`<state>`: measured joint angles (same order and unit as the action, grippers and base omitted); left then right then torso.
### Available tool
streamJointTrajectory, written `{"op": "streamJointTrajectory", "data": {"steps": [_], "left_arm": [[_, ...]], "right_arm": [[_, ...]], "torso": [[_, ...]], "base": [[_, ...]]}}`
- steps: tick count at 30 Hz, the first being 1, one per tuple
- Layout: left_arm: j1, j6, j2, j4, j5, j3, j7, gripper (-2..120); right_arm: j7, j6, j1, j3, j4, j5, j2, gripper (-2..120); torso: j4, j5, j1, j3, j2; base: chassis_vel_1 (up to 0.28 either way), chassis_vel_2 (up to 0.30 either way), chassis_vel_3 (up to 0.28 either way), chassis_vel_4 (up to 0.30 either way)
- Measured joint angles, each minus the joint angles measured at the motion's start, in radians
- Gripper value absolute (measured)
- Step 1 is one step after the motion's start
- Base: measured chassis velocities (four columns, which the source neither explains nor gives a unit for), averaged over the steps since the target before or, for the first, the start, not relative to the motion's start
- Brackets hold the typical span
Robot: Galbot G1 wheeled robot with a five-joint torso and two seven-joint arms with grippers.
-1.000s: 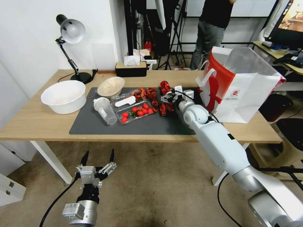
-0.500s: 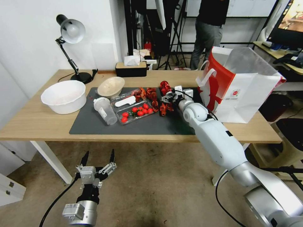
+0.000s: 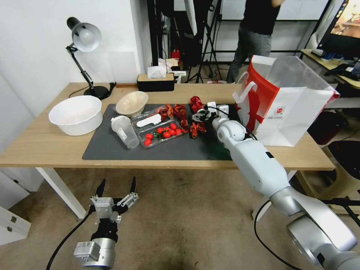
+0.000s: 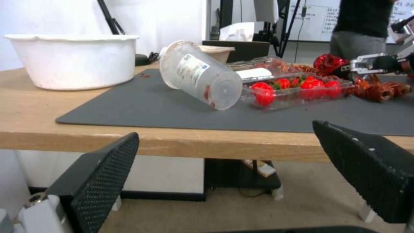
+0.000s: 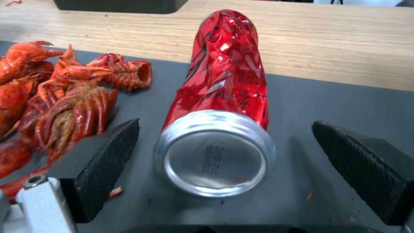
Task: Pick up the trash from the table and place it into the takeout bag.
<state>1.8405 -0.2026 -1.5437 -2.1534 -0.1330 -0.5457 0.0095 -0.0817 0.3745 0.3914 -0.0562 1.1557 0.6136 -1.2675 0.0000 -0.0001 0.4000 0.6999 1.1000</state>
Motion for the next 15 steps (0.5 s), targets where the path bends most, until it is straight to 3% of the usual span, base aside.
{"op": "streamJointTrajectory", "data": {"steps": [15], "left_arm": [[-0.003,-0.003,0.001,-0.003,-0.006,-0.003,0.0,100]], "right_arm": [[0.034,0.001,-0.052,-0.016,-0.102,-0.002,-0.038,100]], "torso": [[0.0001,0.0,0.0,0.0,0.0]], "base": [[0.0,0.0,0.0,0.0]]}}
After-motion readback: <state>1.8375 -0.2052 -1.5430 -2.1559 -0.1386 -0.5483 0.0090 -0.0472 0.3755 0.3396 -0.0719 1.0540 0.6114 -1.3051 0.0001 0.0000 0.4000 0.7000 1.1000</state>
